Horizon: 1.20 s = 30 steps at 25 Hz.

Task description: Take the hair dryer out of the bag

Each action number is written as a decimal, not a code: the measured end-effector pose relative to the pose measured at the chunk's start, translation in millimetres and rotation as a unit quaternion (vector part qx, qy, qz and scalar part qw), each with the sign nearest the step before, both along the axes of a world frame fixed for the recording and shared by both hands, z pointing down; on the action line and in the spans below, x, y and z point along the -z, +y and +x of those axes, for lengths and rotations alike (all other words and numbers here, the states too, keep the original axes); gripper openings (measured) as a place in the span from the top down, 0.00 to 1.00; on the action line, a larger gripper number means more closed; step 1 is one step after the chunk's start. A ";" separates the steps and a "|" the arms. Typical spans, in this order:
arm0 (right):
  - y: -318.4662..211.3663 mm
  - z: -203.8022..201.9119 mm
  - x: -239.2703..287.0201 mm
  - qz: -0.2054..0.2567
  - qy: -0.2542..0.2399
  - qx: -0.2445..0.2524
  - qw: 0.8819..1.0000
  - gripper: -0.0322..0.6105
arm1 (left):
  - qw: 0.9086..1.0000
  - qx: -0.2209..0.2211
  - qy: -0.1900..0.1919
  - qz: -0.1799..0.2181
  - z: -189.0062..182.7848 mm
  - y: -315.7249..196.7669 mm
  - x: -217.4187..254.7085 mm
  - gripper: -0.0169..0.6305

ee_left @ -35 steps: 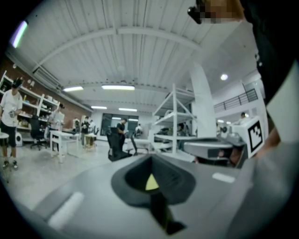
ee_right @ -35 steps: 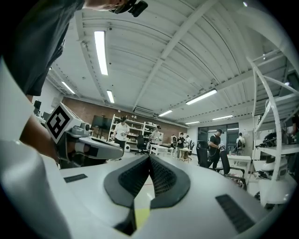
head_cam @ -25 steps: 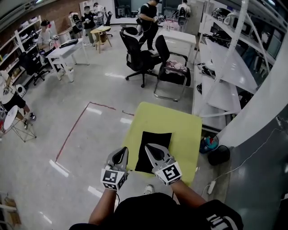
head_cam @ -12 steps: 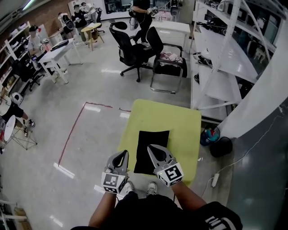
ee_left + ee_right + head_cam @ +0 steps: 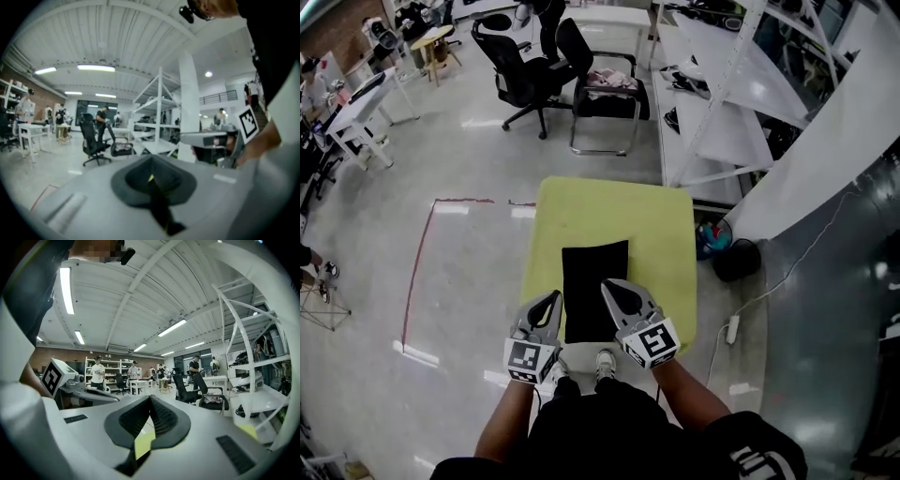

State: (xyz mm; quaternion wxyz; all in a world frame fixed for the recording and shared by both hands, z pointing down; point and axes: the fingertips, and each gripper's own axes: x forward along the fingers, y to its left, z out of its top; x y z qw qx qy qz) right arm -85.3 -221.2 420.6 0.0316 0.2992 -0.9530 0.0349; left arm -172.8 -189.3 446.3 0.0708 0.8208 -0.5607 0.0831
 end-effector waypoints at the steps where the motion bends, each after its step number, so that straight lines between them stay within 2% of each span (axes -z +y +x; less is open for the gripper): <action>1: -0.8 0.3 -4.2 -0.005 0.003 -0.007 1.000 0.94 | 1.000 -0.011 0.001 -0.004 0.5 -0.9 -3.8 0.96; 7: 9.1 13.5 -41.2 -0.053 0.028 -0.050 0.997 0.94 | 0.997 -0.060 -0.010 -0.042 8.0 2.4 -35.9 0.96; 15: 26.7 28.8 -117.6 -0.129 0.062 -0.084 0.986 0.94 | 0.988 -0.108 -0.030 -0.106 20.8 20.4 -109.6 0.96; 19: 40.1 32.5 -152.3 -0.164 0.073 -0.095 0.979 0.94 | 0.982 -0.125 -0.055 -0.131 26.4 37.7 -142.1 0.96; 22: 52.6 34.9 -173.1 -0.187 0.079 -0.101 0.974 0.94 | 0.975 -0.145 -0.094 -0.140 32.5 53.7 -164.9 0.96; 23: 56.4 35.6 -179.0 -0.193 0.080 -0.102 0.972 0.94 | 0.971 -0.154 -0.112 -0.143 35.0 59.3 -173.0 0.88; 25: 63.1 37.0 -189.1 -0.203 0.085 -0.103 0.970 0.94 | 0.965 -0.170 -0.136 -0.148 39.5 68.6 -187.6 0.81; 28: 70.9 39.9 -207.3 -0.216 0.097 -0.103 0.966 0.94 | 0.957 -0.186 -0.154 -0.164 45.4 76.8 -207.8 0.72; 30: 76.4 42.9 -220.0 -0.232 0.101 -0.105 0.962 0.94 | 0.954 -0.189 -0.152 -0.179 48.9 80.0 -218.3 0.65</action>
